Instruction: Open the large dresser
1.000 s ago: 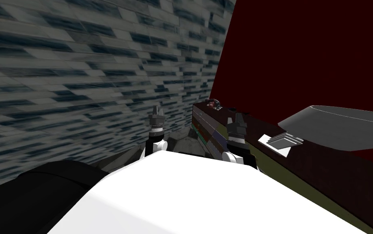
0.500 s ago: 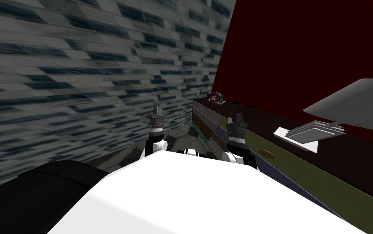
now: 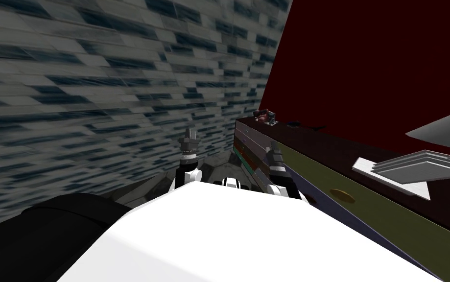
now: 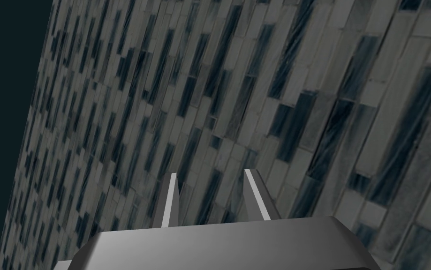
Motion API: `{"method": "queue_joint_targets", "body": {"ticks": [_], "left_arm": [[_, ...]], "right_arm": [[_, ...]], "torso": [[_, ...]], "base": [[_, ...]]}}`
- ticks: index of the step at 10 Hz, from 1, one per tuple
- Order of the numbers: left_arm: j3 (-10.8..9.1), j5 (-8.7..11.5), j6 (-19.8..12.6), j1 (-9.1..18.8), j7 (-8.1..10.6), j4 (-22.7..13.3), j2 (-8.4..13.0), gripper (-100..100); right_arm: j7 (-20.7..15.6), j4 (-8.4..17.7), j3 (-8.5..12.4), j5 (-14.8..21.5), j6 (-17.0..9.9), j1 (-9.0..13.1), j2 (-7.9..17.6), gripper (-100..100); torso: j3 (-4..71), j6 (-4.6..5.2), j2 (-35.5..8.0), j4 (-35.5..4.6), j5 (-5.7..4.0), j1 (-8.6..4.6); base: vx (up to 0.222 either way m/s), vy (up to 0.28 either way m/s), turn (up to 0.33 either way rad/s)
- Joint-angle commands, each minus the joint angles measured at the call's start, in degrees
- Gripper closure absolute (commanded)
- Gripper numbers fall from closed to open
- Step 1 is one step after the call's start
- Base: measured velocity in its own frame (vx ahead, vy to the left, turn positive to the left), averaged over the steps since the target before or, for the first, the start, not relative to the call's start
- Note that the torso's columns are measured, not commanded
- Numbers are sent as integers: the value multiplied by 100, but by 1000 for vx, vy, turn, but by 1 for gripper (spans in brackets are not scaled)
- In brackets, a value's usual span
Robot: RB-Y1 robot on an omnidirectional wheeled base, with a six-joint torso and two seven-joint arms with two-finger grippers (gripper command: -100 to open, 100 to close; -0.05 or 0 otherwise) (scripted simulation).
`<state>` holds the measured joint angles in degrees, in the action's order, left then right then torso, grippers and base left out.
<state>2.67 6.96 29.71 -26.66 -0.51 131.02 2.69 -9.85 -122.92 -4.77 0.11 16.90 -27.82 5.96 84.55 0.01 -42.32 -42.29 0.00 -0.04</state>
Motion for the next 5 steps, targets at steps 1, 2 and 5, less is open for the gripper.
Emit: {"method": "queue_joint_targets", "body": {"ticks": [1, 2, 5], "left_arm": [[0, 0, 0, 0, 0, 0, 0, 0], [0, 0, 0, 0, 0, 0, 0, 0], [0, 0, 0, 0, 0, 0, 0, 0]], "right_arm": [[-104, 366, -109, 364, -443, 155, 96, -100], [-104, 408, -109, 364, -494, 155, 96, -100], [-201, 841, -228, 758, -924, 271, 156, -100]], "torso": [[-3, -1, -3, -1, -2, -4], [1, -2, 3, 0, 0, 5], [1, 0, 1, 0, 0, 0]], "base": [[60, 49, 103], [47, 38, 36], [51, 38, 58]]}}
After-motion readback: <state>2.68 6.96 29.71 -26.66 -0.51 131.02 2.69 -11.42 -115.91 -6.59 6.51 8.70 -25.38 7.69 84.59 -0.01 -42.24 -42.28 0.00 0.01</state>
